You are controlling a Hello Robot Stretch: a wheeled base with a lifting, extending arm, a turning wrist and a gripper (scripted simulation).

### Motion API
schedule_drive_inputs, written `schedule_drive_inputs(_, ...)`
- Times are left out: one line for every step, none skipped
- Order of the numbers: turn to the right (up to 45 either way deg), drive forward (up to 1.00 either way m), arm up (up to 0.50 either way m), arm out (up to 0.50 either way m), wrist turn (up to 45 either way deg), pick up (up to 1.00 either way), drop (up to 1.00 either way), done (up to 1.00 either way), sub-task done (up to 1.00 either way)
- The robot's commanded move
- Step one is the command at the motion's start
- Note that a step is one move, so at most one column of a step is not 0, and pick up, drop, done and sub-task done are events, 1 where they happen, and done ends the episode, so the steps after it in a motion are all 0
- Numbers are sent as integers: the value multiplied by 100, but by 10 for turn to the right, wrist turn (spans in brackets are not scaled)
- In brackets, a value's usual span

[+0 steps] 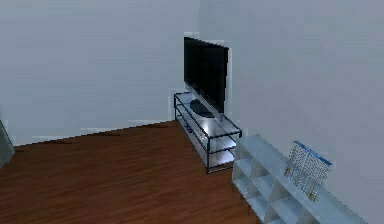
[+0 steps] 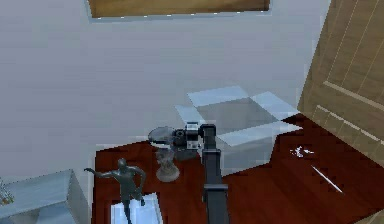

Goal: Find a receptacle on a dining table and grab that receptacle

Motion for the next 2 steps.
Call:
schedule_drive_inputs(0, 0, 10, 0, 0, 0, 0, 0, 0)
schedule_drive_inputs(0, 0, 0, 0, 0, 0, 0, 100, 0)
